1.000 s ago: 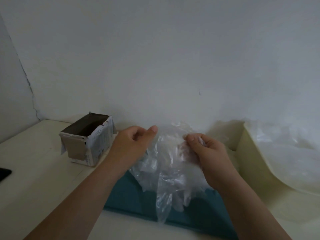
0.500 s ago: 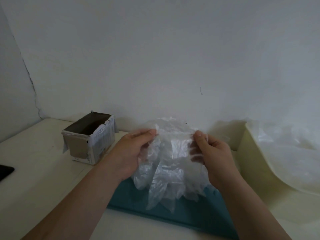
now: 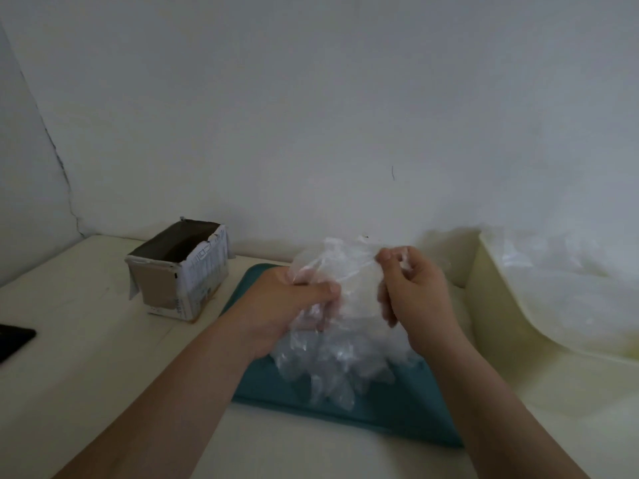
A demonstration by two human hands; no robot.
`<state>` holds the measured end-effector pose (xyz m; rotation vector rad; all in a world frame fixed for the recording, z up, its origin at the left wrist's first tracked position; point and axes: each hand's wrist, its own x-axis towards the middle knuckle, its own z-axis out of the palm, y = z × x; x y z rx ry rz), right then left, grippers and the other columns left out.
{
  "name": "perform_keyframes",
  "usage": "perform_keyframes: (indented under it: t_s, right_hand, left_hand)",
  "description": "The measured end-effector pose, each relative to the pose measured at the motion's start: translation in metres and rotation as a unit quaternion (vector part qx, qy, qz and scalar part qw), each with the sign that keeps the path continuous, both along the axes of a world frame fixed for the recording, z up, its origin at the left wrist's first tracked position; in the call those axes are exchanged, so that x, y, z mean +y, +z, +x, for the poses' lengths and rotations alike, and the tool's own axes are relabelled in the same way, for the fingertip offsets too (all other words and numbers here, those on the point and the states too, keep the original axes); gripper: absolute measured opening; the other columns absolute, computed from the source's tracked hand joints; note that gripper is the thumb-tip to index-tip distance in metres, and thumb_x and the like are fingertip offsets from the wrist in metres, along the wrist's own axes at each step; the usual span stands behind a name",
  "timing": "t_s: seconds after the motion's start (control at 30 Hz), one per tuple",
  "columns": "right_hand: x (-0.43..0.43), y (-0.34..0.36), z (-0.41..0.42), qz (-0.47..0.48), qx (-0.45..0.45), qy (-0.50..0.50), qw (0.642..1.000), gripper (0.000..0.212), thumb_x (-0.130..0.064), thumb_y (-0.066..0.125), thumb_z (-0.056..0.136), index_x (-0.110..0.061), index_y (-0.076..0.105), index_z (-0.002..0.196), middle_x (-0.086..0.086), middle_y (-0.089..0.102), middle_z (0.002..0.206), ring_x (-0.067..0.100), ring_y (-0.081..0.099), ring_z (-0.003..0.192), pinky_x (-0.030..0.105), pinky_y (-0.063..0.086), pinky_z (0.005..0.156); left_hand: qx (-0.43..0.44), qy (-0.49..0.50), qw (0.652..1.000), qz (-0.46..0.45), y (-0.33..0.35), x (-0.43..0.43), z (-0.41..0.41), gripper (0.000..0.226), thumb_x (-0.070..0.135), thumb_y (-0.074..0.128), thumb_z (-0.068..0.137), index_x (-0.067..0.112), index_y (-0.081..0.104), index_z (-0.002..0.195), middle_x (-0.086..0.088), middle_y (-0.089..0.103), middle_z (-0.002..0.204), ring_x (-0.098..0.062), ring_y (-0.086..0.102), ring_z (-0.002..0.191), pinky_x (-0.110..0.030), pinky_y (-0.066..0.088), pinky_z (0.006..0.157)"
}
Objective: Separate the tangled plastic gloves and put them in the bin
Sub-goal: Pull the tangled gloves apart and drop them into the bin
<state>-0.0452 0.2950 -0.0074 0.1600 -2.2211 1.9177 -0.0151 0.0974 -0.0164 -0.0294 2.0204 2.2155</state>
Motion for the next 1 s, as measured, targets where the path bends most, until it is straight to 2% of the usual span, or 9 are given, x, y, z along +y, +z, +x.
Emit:
perform_keyframes:
  t_s: [0.07,0.17,0.37,0.5,0.6,0.67,0.73,0.9,1.0]
  right_hand:
    - [0.005,0.005,-0.001,-0.008,0.020,-0.052,0.998,0.023,-0.033,0.055,0.106,-0.014,0.065,0.098,0.006,0.054,0.057,0.012,0.045,0.043,0.027,0.039,0.040]
    - [0.012,0.017,-0.004,-0.030,0.030,-0.113,0.993,0.034,-0.035,0.053,0.107,-0.002,0.061,0.100,0.011,0.052,0.067,0.012,0.044,0.048,0.021,0.039,0.040]
    - [0.028,0.063,-0.007,-0.042,0.081,-0.163,0.982,0.043,-0.034,0.052,0.106,0.008,0.052,0.102,0.016,0.051,0.065,0.014,0.040,0.042,0.022,0.034,0.037]
    - [0.050,0.094,-0.002,-0.007,0.103,-0.147,0.984,0.041,-0.034,0.052,0.105,0.006,0.055,0.104,0.017,0.055,0.062,0.016,0.042,0.038,0.021,0.032,0.035]
    - [0.079,0.111,-0.001,0.015,0.100,-0.140,0.985,0.036,-0.035,0.054,0.104,0.000,0.062,0.102,0.011,0.057,0.057,0.018,0.044,0.036,0.019,0.031,0.035]
    - [0.106,0.122,0.002,0.043,0.093,-0.150,0.983,0.032,-0.035,0.054,0.104,-0.006,0.065,0.100,0.009,0.058,0.056,0.018,0.045,0.035,0.020,0.031,0.035]
    - [0.133,0.131,0.005,0.085,0.087,-0.168,0.978,0.030,-0.037,0.053,0.103,-0.011,0.067,0.098,0.006,0.059,0.057,0.017,0.046,0.035,0.020,0.032,0.035]
    - [0.200,0.138,-0.004,0.177,0.065,-0.226,0.956,0.030,-0.037,0.053,0.102,-0.009,0.065,0.101,0.007,0.061,0.063,0.012,0.047,0.031,0.018,0.032,0.033]
    - [0.221,0.130,-0.019,0.236,0.040,-0.241,0.941,0.027,-0.043,0.052,0.101,-0.018,0.062,0.098,0.003,0.064,0.063,0.017,0.057,0.039,0.030,0.048,0.041]
  left_hand:
    - [0.011,0.004,1.000,0.004,0.002,-0.001,0.005,0.014,0.012,0.080,0.090,0.000,0.078,0.097,-0.016,0.077,0.088,-0.023,0.071,0.073,-0.033,0.059,0.066]
    - [0.014,0.023,1.000,-0.009,0.006,-0.008,0.007,0.022,0.010,0.081,0.087,-0.002,0.076,0.105,-0.016,0.079,0.092,-0.021,0.069,0.071,-0.029,0.058,0.060]
    - [0.016,0.052,0.998,0.018,0.014,-0.021,0.013,0.023,0.010,0.085,0.080,0.004,0.078,0.101,-0.007,0.073,0.088,-0.013,0.067,0.072,-0.026,0.057,0.062]
    - [0.016,0.057,0.994,0.095,0.030,-0.007,0.012,0.031,0.016,0.086,0.075,0.006,0.077,0.104,-0.009,0.070,0.093,-0.018,0.064,0.081,-0.030,0.054,0.071]
    - [0.031,0.025,0.987,0.154,0.051,0.018,0.004,0.018,0.012,0.080,0.080,0.012,0.074,0.097,-0.006,0.070,0.088,-0.016,0.067,0.071,-0.028,0.057,0.063]
    - [0.039,-0.003,0.989,0.143,0.066,0.040,0.000,0.003,0.009,0.071,0.091,0.011,0.071,0.093,-0.008,0.070,0.085,-0.019,0.067,0.071,-0.030,0.059,0.062]
    - [0.041,-0.024,0.989,0.138,0.080,0.058,-0.004,0.007,0.005,0.065,0.096,0.007,0.070,0.091,-0.013,0.073,0.089,-0.024,0.069,0.078,-0.035,0.063,0.067]
    - [0.065,-0.036,0.990,0.120,0.106,0.091,-0.020,0.002,0.005,0.065,0.098,0.007,0.064,0.098,-0.025,0.074,0.118,-0.034,0.077,0.088,-0.041,0.065,0.067]
    - [0.104,-0.058,0.988,0.102,0.128,0.100,-0.018,0.008,0.010,0.062,0.099,0.013,0.061,0.092,-0.021,0.075,0.120,-0.034,0.078,0.095,-0.036,0.064,0.062]
